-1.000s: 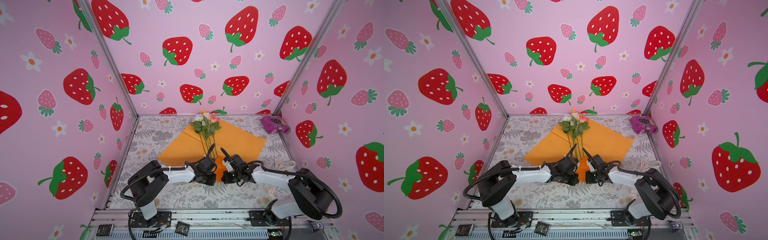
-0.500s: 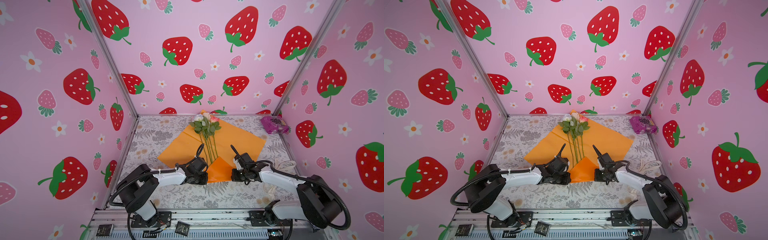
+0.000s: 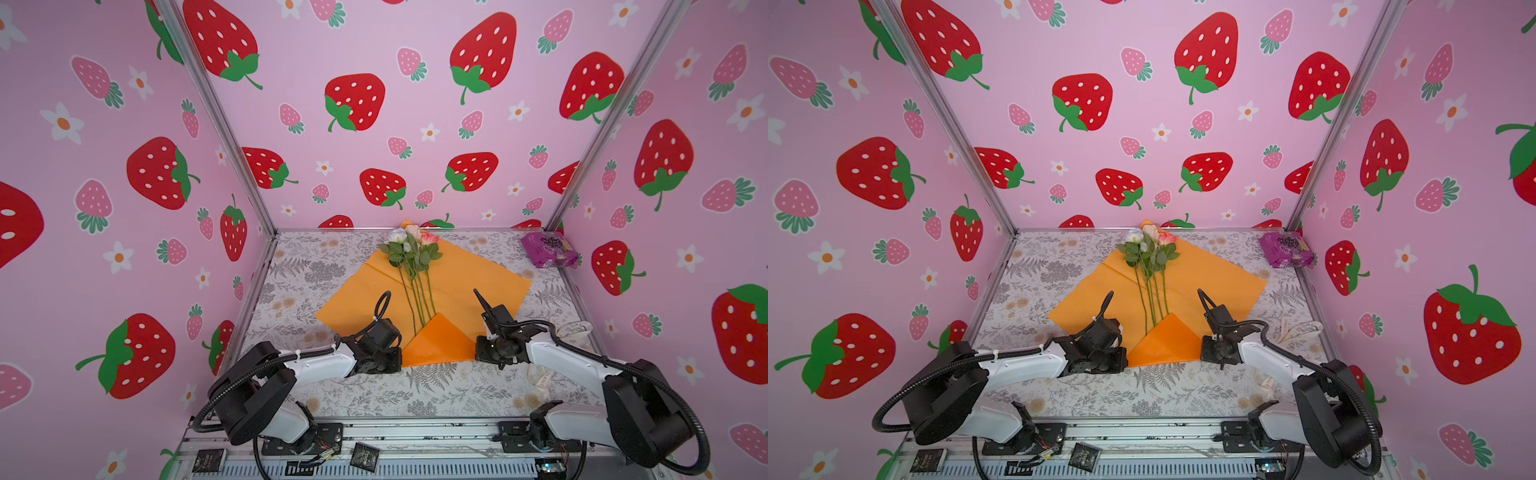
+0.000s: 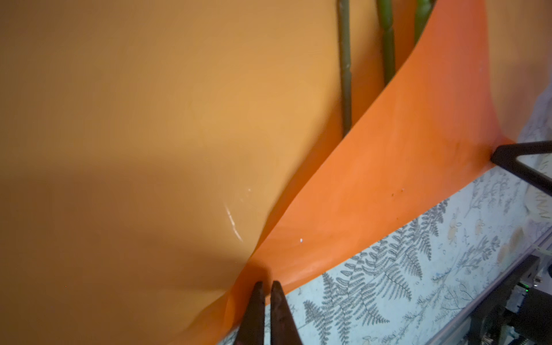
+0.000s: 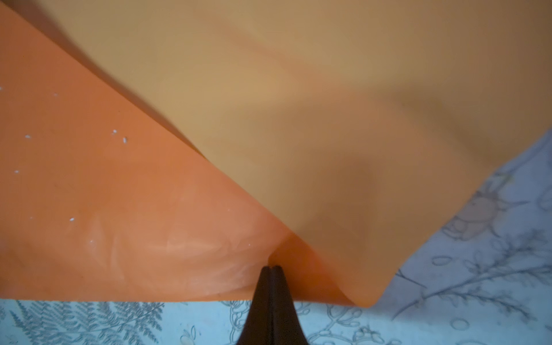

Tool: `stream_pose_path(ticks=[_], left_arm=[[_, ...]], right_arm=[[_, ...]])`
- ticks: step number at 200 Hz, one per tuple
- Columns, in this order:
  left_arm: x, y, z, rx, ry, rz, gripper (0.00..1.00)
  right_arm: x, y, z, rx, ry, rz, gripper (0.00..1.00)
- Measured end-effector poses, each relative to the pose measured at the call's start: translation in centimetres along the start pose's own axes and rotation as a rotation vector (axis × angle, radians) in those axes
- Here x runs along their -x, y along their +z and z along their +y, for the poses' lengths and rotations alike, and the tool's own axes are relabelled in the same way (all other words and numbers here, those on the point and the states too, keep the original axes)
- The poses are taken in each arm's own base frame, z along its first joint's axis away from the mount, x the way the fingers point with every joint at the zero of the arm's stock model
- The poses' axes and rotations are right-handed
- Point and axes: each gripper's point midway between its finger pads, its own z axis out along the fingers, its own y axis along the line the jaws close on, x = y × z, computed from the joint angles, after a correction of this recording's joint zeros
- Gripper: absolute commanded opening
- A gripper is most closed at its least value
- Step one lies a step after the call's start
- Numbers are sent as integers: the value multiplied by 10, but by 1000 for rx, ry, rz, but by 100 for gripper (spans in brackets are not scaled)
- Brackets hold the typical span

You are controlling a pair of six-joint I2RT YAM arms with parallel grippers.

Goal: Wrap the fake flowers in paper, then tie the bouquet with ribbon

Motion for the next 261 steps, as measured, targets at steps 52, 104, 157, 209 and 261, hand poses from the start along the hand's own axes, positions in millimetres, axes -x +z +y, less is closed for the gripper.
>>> stream_pose_path(ticks=[52,104,157,209,261], left_arm=[[2,-5,12,15,-41,-15,7],[0,-8,16,16,-47,-24,7],[-1,-8,17,22,-34,-19,7],[-3,-11,20,36,-35,-11,7],[-3,-11,20,37,-33,-11,7]], right_arm=[[9,-2,-17,-65,63,-34,0],[8,-13,-21,-55,91,-69,4],[33,-46,67,339,-62,-159,7],[-17,-30,177,542,-330,10,1],[-47,2,187,508,-365,123,1]])
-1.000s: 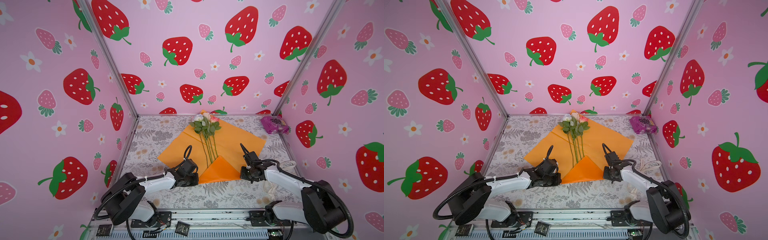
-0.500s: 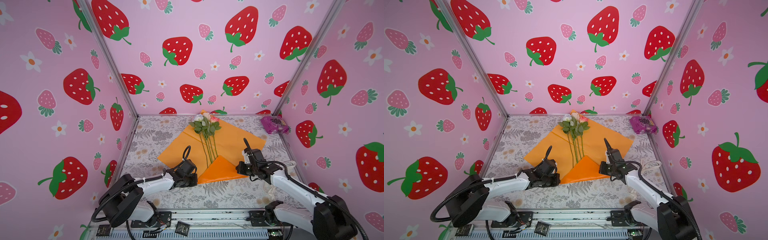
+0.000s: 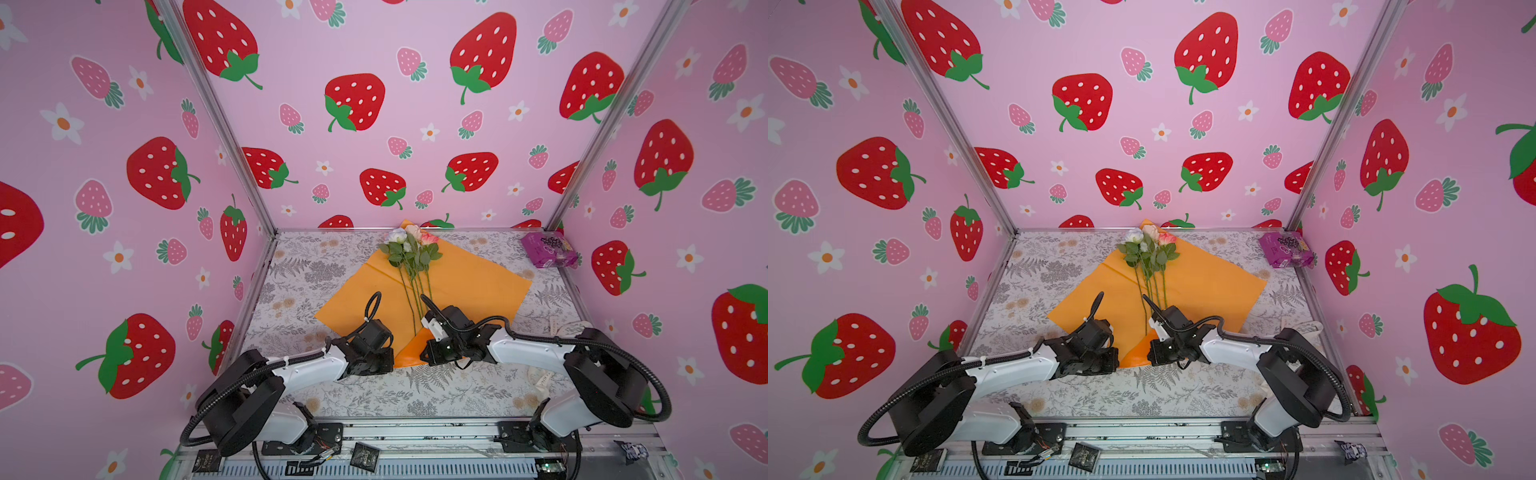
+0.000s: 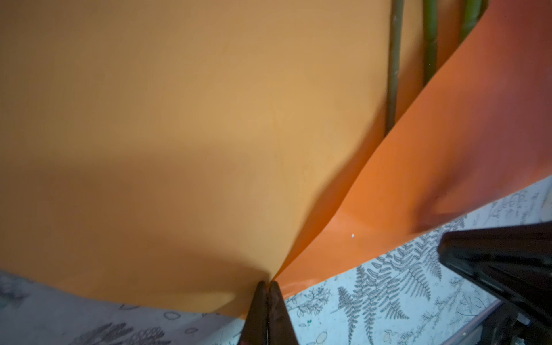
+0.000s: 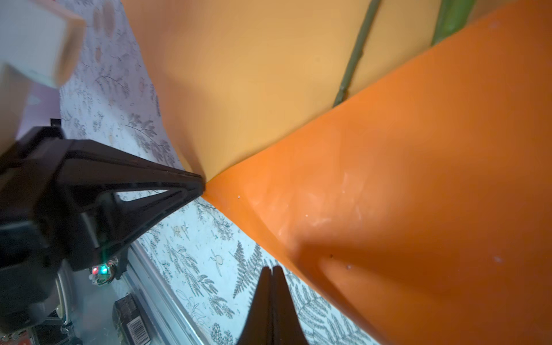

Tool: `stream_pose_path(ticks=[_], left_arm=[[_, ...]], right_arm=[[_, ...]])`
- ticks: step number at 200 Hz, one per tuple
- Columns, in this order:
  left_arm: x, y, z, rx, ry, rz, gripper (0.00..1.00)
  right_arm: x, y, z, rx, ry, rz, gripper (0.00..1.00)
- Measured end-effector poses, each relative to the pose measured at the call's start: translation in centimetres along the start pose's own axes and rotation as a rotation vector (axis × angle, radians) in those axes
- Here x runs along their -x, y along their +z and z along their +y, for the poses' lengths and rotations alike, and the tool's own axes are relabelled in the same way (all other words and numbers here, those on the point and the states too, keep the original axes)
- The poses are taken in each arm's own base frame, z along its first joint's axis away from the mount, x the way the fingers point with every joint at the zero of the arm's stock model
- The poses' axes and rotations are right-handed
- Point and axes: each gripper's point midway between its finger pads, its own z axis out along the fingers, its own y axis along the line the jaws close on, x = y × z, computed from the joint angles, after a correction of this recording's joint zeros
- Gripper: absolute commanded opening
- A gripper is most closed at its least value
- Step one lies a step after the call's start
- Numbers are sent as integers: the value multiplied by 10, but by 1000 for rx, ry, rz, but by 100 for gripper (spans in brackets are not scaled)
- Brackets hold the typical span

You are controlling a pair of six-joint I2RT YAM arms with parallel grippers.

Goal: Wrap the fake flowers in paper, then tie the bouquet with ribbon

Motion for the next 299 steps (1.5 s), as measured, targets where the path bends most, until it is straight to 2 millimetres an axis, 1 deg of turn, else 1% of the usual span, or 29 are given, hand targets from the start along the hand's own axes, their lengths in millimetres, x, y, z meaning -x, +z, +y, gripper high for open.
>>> stream_pose_path(ticks=[27,50,62,77,83,89,100,104,111,128,137,151,160,172,181,195,217,226,268,299], left_arm=[[0,0,0,0,1,1,7],[0,0,0,0,4,1,7],[0,0,0,1,5,1,9],[0,-1,1,3,10,1,15],[-1,-3,1,7,13,1,19],[-1,-4,2,12,15,1,24],[0,-7,4,21,13,-5,28],[1,-8,6,25,18,-7,31],[3,-11,7,25,12,-11,38],[13,-19,15,28,-26,-37,45],[22,-26,21,22,-60,-60,50],[37,-37,29,5,-118,-102,52],[49,-45,37,-12,-171,-132,55],[60,-54,46,-26,-224,-163,59],[68,-61,54,-39,-272,-190,60],[75,-66,66,-62,-332,-207,62],[76,-67,84,-84,-415,-194,63],[75,-66,89,-100,-439,-187,63],[56,-52,105,-113,-528,-138,64],[67,-48,103,-150,-535,-164,64]], right_arm=[[3,9,-2,-12,3,16,1],[6,10,-2,-18,0,12,1],[7,12,-6,-33,1,12,1],[4,15,-11,-53,5,22,1],[3,17,-14,-59,7,29,1],[3,18,-14,-59,6,30,1],[4,19,-13,-60,2,29,1],[4,19,-13,-61,2,28,1],[5,19,-14,-62,1,29,1],[5,20,-13,-62,-1,30,1],[5,20,-13,-62,-1,30,1],[5,20,-13,-63,-1,30,1],[5,20,-14,-64,-1,29,1],[5,20,-14,-65,-1,29,1],[5,20,-14,-65,-1,29,1],[6,20,-14,-65,-1,29,1],[6,19,-14,-67,0,27,1],[6,19,-14,-68,-1,26,1],[6,19,-14,-68,-1,26,1],[6,19,-14,-69,0,26,1]])
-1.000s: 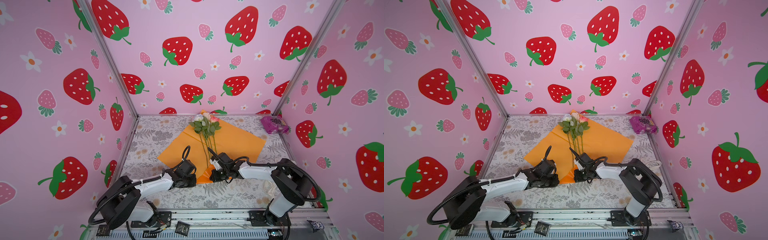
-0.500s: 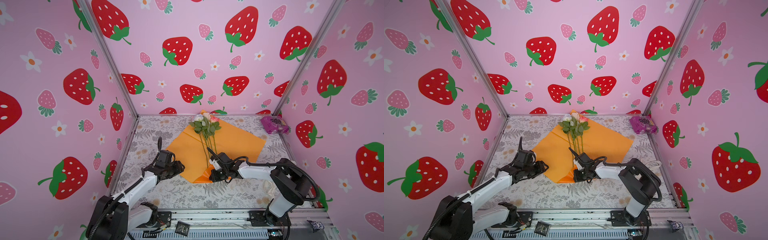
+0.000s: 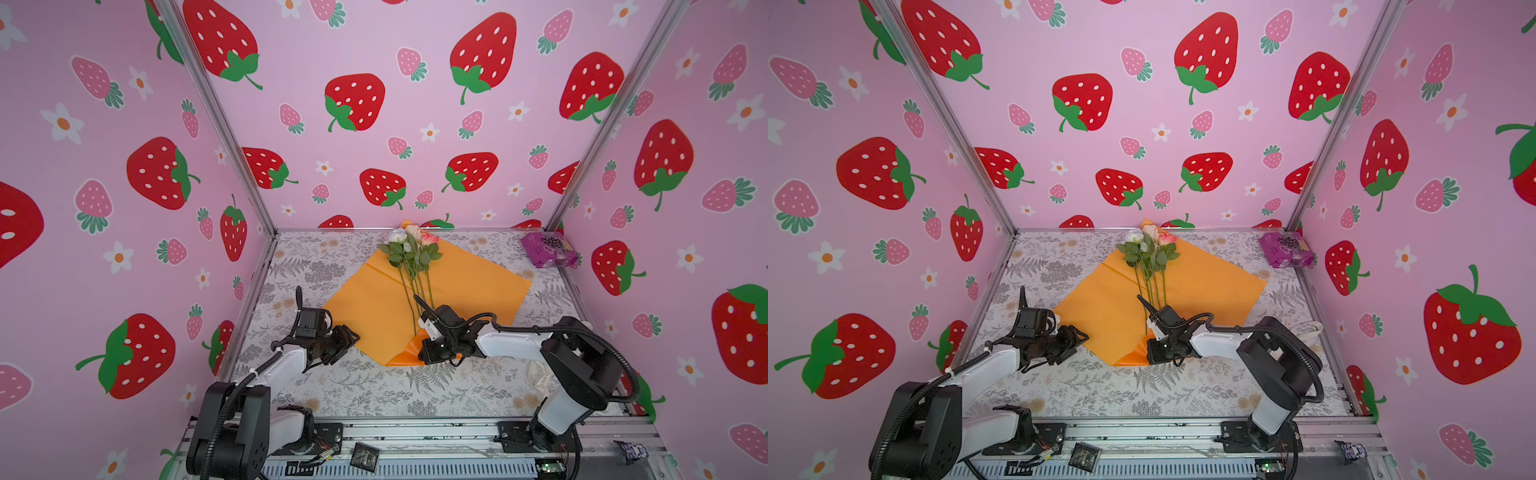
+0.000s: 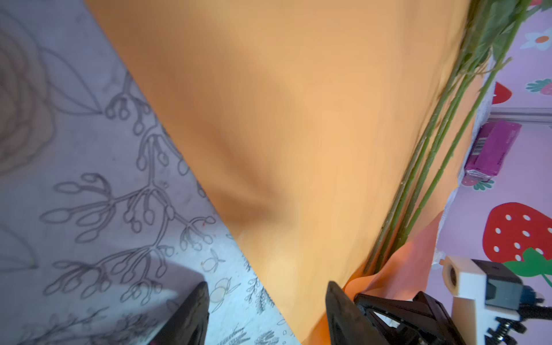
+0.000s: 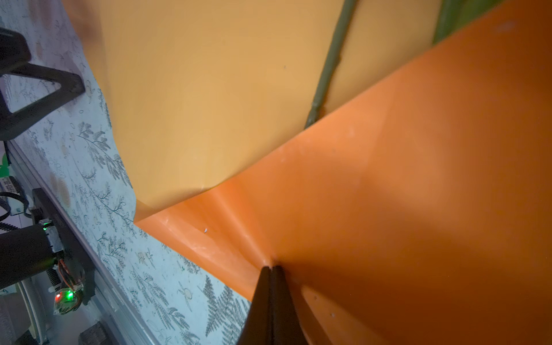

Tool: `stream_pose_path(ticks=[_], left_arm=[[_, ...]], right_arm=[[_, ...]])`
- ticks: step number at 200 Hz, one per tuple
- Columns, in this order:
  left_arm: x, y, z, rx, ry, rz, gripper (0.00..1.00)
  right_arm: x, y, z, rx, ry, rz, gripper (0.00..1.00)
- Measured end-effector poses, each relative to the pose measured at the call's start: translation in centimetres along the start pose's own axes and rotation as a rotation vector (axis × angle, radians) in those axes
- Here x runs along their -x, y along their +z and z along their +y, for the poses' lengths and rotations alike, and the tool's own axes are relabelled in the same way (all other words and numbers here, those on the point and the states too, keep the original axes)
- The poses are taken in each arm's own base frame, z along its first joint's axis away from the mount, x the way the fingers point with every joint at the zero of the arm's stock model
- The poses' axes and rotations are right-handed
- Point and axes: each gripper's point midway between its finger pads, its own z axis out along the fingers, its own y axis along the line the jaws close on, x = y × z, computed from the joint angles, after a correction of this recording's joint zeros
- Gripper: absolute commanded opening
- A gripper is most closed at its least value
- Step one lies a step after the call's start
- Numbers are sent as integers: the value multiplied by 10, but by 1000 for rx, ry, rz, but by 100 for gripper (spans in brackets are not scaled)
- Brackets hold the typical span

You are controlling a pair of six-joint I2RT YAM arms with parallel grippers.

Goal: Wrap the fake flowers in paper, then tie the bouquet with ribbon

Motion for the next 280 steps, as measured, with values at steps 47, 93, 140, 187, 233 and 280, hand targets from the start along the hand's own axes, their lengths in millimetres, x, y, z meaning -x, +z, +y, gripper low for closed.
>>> stream_pose_path(ticks=[47,93,140,187,233,280], left_arm=[[14,16,-19,-103,0,-2,64],[25,30,-38,-222,-26,6,65],[30,32,-41,-231,-36,10,66],[56,26,-33,-230,-52,-43,69],[100,33,-40,-276,-41,-98,73],[132,48,-59,-359,-2,-111,75]], right_arm=[[0,0,-1,0,1,-1,1],[1,0,-1,0,2,-1,1],[1,0,-1,0,3,-1,1],[1,0,-1,0,3,-2,1],[1,0,-1,0,7,-2,1],[1,0,-1,0,8,-2,2]])
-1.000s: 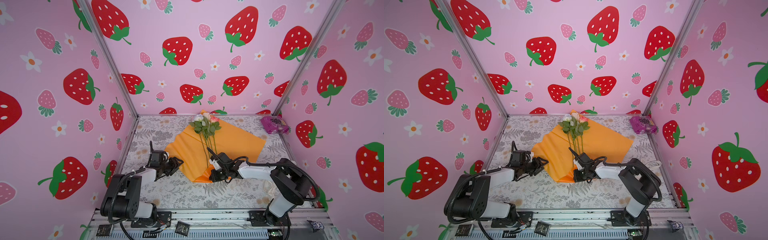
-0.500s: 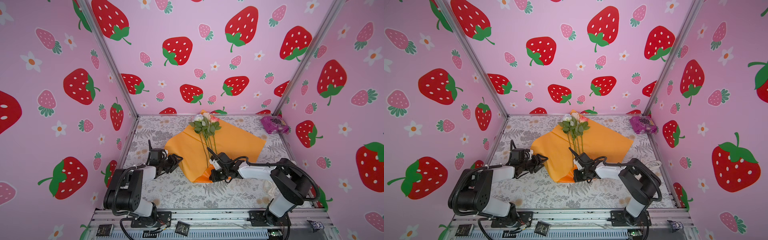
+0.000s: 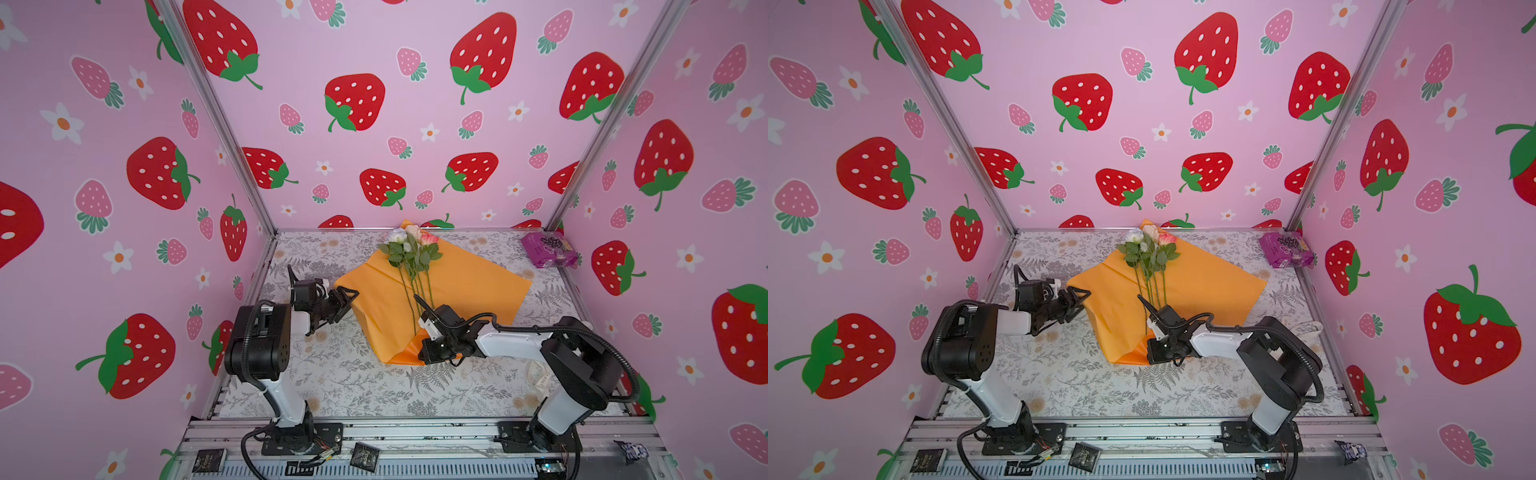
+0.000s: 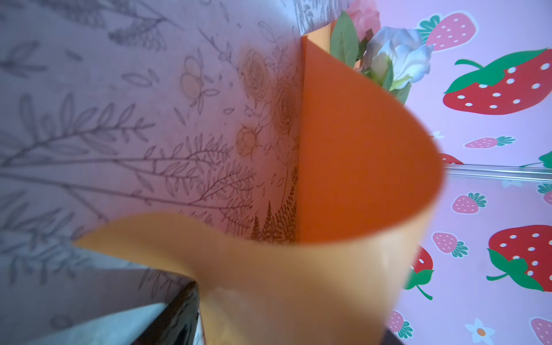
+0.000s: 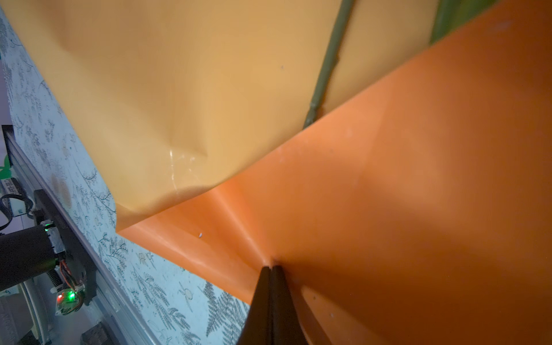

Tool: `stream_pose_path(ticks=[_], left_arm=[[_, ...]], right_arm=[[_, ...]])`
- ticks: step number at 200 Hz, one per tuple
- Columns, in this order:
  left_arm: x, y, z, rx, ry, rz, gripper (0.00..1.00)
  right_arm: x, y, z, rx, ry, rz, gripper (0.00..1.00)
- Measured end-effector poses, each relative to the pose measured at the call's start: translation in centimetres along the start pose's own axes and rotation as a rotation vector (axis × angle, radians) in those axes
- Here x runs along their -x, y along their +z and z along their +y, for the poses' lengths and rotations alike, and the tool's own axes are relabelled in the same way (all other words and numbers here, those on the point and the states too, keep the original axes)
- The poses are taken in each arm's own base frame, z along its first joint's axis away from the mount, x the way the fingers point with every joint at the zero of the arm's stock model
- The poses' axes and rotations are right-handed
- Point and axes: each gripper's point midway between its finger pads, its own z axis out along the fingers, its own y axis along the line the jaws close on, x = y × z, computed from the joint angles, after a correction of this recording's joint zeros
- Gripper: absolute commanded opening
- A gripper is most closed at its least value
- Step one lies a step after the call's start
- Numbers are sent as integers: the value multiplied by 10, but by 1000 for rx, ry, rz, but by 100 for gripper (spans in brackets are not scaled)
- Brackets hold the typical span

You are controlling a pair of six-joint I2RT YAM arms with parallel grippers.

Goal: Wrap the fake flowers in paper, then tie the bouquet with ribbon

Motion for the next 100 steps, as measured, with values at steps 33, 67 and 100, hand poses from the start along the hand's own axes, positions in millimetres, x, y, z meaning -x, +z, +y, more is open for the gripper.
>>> stream_pose_path(ticks=[33,67,100], left_arm=[[23,13,-11,-35,24,6,77],[48,14,-37,-86,84,-10,80],[69,17,-61,-133,135,-29,81]], right_arm=[[0,0,0,0,0,0,2],[0,0,0,1,0,0,1],[0,0,0,1,0,2,2]])
